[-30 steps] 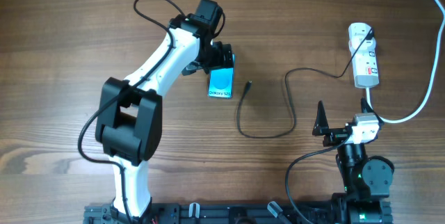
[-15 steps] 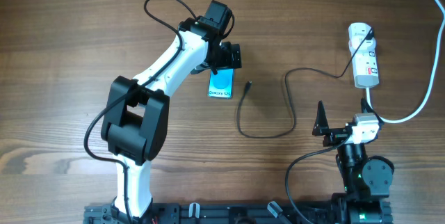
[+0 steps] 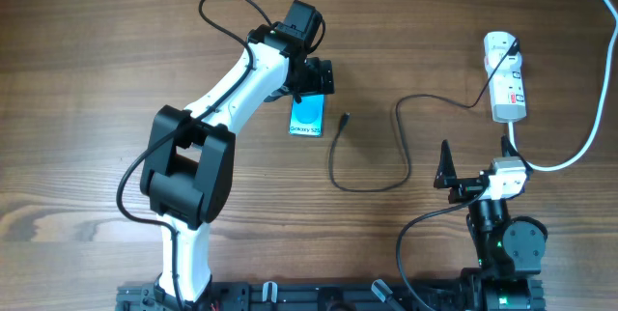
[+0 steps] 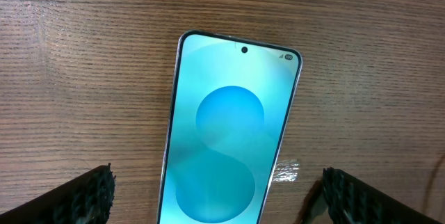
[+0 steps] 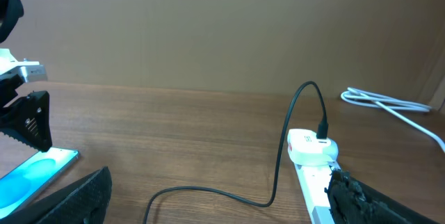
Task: Plug charger to phone and switch on socket
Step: 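Lower the open left gripper down around the phone's top edge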
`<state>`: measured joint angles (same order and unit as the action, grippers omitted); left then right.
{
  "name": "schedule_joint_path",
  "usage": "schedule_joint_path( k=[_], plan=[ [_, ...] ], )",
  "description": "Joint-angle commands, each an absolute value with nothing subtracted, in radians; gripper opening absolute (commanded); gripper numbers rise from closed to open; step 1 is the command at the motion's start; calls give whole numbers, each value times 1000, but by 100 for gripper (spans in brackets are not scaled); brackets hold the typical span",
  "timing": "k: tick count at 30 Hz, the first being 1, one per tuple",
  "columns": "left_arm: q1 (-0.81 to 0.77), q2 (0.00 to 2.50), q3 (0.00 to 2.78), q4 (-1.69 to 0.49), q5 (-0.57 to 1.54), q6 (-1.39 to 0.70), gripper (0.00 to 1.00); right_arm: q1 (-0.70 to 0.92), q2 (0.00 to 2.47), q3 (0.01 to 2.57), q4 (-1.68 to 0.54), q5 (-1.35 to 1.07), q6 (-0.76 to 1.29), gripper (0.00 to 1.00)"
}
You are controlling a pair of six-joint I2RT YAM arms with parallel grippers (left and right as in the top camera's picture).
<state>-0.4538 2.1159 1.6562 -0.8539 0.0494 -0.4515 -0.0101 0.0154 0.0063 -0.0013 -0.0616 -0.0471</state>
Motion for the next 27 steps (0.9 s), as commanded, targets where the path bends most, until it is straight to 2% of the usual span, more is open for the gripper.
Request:
schedule_joint_path(
  k=[1, 14, 27],
  plan=[
    [-456, 2133, 1653, -852, 32, -461, 100, -10, 7, 5, 0, -53, -52, 100],
    [-409, 2133, 1733, -1019, 45, -404, 100, -10, 7, 5, 0, -53, -52, 100],
    [-412, 2199, 1737, -1014, 59, -397, 100, -10, 7, 5, 0, -53, -53, 100]
  ],
)
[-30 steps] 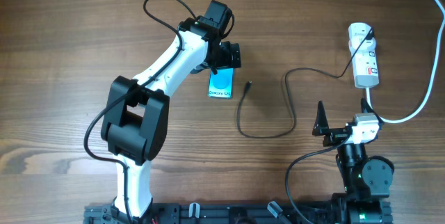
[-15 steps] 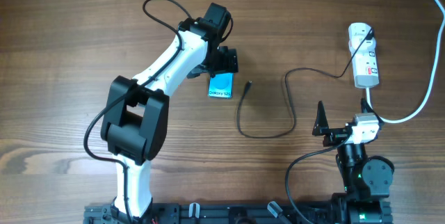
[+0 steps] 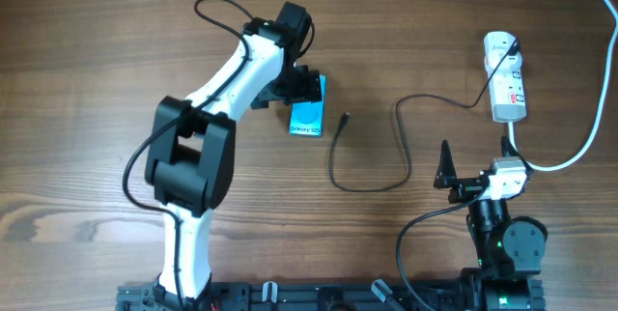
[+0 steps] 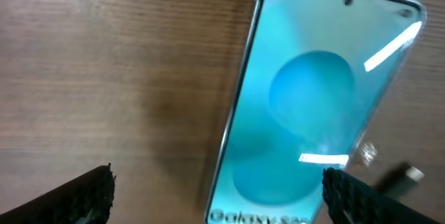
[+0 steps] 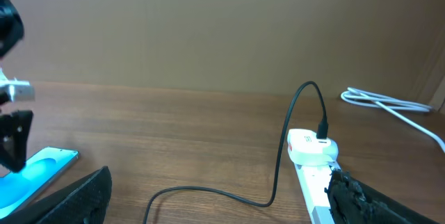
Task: Plug charger to phone and switch on socket
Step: 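Lower the open left gripper down around the phone's top edge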
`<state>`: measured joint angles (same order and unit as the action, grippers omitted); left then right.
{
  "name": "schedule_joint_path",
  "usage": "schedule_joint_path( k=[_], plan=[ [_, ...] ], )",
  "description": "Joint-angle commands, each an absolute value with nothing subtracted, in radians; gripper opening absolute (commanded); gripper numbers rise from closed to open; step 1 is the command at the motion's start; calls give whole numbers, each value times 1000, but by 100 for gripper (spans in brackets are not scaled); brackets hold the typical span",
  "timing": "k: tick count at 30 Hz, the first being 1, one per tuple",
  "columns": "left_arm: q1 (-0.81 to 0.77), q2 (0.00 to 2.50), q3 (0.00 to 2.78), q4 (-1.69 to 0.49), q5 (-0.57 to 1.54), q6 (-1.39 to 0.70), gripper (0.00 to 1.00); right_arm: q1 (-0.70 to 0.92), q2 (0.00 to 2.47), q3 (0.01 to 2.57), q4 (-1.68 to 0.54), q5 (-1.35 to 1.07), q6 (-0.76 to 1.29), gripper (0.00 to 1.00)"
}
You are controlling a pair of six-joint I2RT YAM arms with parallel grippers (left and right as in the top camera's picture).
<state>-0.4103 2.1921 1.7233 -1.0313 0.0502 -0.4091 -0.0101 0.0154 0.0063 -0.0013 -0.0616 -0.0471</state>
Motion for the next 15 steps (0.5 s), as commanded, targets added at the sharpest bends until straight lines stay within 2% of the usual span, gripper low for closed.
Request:
schedule_joint_path(
  k=[1, 15],
  plan=[
    [-412, 2199, 1737, -1015, 57, -397, 100, -10, 7, 5, 0, -53, -52, 100],
    [-421, 2200, 1734, -946, 59, -397, 100, -10, 7, 5, 0, -53, -52, 100]
  ],
)
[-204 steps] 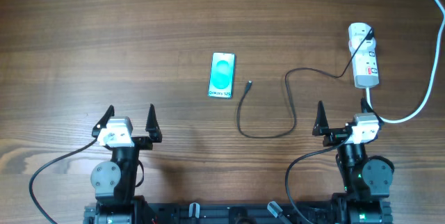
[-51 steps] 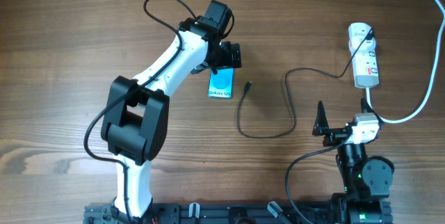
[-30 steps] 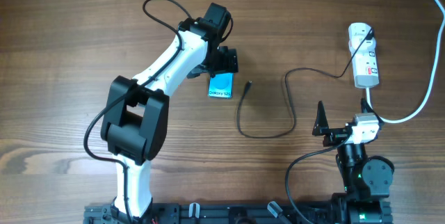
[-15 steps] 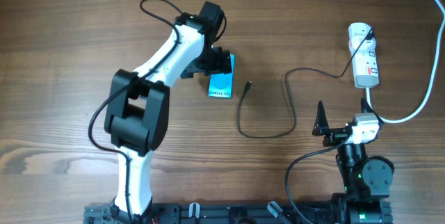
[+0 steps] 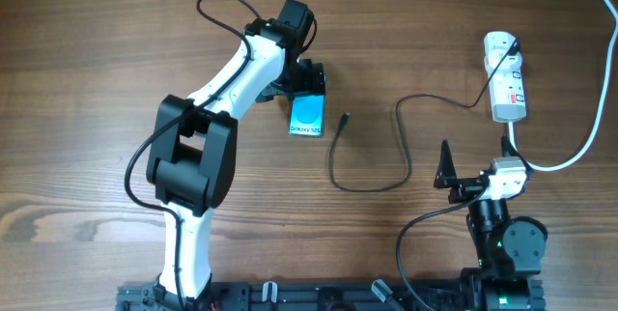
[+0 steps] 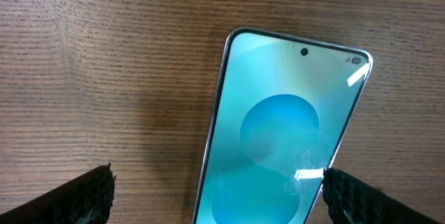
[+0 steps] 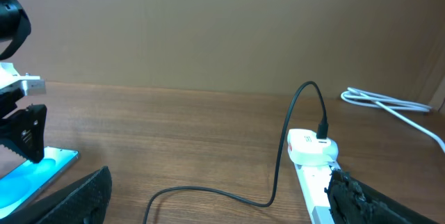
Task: Plug charger to phone and switch on socket
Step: 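Lower the open left gripper down around the phone's top edge, then close the left gripper on the phone's top edge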
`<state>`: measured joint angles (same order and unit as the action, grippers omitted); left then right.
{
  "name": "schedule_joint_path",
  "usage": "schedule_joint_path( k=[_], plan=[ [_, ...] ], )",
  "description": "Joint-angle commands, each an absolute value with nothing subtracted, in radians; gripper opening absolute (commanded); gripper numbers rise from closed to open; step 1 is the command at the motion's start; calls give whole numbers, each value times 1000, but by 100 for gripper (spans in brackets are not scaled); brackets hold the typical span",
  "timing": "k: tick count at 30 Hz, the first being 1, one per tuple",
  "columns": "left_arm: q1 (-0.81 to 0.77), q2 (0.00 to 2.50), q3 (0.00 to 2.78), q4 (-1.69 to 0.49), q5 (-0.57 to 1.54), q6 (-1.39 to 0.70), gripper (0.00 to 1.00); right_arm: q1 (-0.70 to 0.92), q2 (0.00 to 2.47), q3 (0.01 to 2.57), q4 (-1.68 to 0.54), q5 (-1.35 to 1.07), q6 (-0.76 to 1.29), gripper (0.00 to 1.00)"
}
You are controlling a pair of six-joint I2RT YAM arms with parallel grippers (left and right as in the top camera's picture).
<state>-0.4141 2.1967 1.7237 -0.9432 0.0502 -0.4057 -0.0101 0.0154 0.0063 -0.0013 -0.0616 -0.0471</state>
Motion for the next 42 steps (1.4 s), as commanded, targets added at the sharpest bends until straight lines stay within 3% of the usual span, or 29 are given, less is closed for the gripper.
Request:
schedule_joint_path(
  k=[1, 42],
  plan=[
    [-421, 2199, 1734, -945, 58, -397, 100, -10, 7, 5, 0, -53, -53, 99],
    [-476, 2265, 1734, -917, 27, -400, 100, -10, 7, 5, 0, -53, -52, 100]
  ],
)
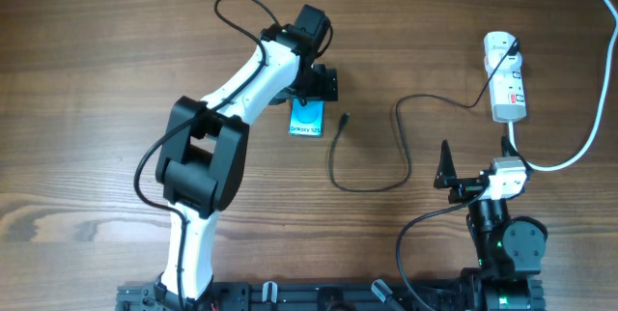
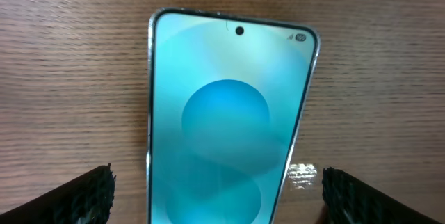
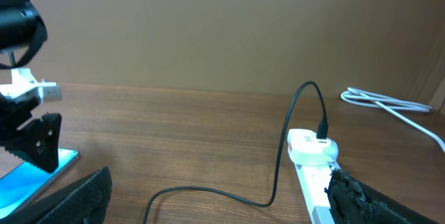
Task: Plug charger to phone and switch on socket
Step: 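Close the left gripper on the phone's top edge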
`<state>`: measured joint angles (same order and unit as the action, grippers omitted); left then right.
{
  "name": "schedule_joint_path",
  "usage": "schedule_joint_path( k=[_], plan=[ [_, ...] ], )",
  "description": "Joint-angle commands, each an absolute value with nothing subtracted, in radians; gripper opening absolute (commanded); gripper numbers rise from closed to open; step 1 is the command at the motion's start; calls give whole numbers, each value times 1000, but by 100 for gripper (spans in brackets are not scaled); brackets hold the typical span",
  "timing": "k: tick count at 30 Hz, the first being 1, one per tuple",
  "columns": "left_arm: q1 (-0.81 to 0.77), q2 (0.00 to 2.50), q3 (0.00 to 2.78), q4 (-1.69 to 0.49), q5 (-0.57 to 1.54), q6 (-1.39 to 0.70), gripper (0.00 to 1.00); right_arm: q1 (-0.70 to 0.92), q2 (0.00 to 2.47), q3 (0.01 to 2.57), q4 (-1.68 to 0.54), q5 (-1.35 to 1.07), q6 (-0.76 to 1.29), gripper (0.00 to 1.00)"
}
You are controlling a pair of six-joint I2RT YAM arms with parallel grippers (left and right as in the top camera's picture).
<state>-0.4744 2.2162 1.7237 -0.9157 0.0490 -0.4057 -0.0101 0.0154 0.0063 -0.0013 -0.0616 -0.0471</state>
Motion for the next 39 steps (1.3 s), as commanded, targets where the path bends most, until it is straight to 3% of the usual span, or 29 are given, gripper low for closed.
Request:
schedule_joint_path(
  k=[1, 20, 34, 36, 39],
  plan=[
    [-476, 2270, 1734, -919, 24, -401, 100, -10, 7, 5, 1, -53, -52, 100],
    [-545, 2343, 1733, -955, -90, -418, 100, -10, 7, 5, 0, -53, -52, 100],
    [-495, 2343, 1733, -989, -87, -422, 100, -10, 7, 5, 0, -53, -52, 100],
    [-498, 2343, 1733, -989, -87, -406, 90, -10, 7, 5, 0, -53, -52, 100],
    [-500, 2343, 1733, -988, -87, -400, 89, -10, 7, 5, 0, -53, -52, 100]
  ],
)
